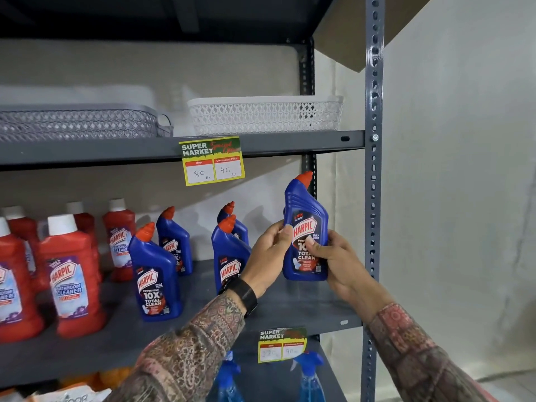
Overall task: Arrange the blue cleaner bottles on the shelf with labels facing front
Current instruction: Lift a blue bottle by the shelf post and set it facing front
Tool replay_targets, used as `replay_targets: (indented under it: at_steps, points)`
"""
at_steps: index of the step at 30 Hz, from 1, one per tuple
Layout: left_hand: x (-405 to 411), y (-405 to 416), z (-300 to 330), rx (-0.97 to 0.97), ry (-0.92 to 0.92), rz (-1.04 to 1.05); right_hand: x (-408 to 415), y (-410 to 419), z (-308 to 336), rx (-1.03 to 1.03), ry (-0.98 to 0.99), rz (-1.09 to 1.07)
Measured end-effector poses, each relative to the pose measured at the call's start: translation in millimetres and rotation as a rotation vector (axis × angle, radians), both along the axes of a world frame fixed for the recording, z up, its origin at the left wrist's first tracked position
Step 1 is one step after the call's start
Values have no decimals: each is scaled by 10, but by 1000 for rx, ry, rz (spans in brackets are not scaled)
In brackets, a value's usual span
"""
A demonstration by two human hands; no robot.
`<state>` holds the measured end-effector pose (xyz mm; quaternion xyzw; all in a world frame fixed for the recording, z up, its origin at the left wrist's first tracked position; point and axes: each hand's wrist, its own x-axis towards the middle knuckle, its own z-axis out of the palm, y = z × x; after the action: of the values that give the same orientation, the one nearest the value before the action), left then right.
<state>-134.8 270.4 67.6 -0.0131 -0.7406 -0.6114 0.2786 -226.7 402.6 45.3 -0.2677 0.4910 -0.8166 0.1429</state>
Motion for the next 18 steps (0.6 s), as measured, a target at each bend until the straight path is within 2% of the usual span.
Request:
replay_targets:
  at_steps: [6, 12, 18]
  points:
    - [13, -26, -17, -95, -154, -60, 4, -5, 35, 12, 87, -134]
    - [-127, -15, -65, -135, -138, -8, -66, 6, 18, 108, 224, -224]
    - [-331, -21, -336, -217, -184, 48, -198, -5, -233, 227, 227, -288]
